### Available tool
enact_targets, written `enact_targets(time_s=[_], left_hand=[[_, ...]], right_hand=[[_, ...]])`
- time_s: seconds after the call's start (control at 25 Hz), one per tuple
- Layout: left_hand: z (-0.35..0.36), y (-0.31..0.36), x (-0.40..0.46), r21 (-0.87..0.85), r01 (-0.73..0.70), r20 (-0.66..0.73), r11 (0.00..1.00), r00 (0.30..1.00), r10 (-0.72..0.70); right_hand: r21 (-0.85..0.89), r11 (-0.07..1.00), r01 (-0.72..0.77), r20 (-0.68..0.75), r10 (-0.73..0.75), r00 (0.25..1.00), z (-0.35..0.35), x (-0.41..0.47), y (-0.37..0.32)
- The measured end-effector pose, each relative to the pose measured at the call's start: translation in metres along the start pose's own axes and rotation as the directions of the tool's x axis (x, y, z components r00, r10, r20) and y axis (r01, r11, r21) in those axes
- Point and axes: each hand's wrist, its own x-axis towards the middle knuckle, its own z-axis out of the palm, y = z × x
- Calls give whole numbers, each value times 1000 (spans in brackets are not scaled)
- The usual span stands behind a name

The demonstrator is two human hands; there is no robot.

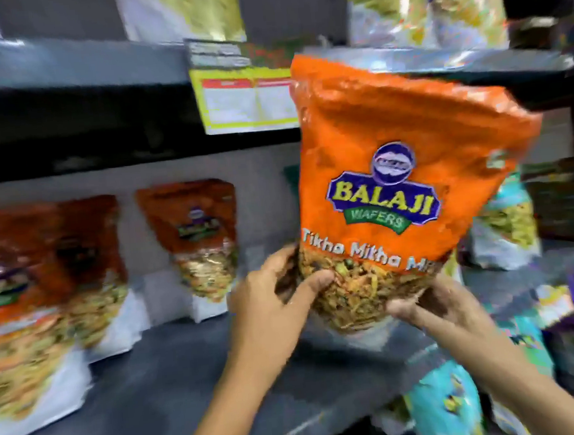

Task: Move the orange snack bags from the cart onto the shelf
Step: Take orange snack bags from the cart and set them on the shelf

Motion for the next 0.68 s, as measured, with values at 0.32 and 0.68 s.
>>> enact_targets(time_s=[0.32, 0.68], left_hand=[[-106, -74, 9, 207, 264, -139, 942, 961, -239], [-116, -114, 20, 169, 424, -210, 890, 898, -388]], right_hand=[[50, 993, -103, 390, 76, 918, 117, 90, 54], [-30, 963, -269, 569, 238, 787, 144, 138, 80]])
